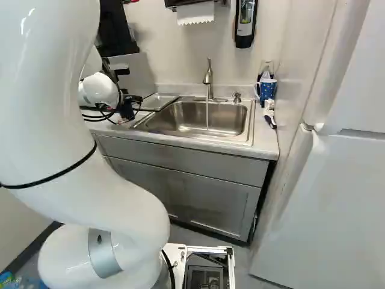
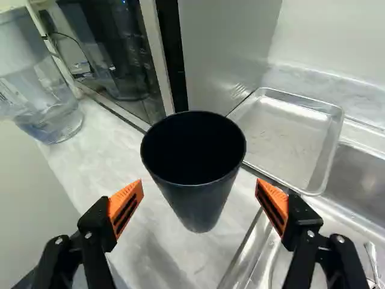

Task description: Rinse the cup and place it in the tray

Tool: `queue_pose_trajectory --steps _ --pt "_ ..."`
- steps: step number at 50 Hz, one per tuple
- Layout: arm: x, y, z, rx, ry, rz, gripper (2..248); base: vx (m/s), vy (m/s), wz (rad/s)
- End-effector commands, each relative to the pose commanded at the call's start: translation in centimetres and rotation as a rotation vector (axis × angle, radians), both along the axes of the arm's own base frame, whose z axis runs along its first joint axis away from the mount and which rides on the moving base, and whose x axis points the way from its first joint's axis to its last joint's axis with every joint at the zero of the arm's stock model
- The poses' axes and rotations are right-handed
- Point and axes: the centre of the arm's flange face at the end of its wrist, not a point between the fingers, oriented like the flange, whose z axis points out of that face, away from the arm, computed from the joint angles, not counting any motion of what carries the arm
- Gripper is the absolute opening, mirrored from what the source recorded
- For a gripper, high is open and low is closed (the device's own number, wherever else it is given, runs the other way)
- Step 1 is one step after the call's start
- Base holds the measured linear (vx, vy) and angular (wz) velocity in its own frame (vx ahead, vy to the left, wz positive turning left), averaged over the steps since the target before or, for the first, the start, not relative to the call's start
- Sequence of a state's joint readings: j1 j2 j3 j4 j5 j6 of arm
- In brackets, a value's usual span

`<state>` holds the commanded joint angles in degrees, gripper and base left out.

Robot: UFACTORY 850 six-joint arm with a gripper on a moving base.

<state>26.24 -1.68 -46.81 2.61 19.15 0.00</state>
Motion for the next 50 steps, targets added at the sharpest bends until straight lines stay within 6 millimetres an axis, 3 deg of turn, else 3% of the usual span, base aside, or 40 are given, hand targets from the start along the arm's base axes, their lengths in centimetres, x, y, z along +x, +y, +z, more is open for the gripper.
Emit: queue_pose_trajectory --steps 50 --pt "1.1 0.4 -3.6 0.060 -0.103 -0.028 247 0.000 0.000 0.000"
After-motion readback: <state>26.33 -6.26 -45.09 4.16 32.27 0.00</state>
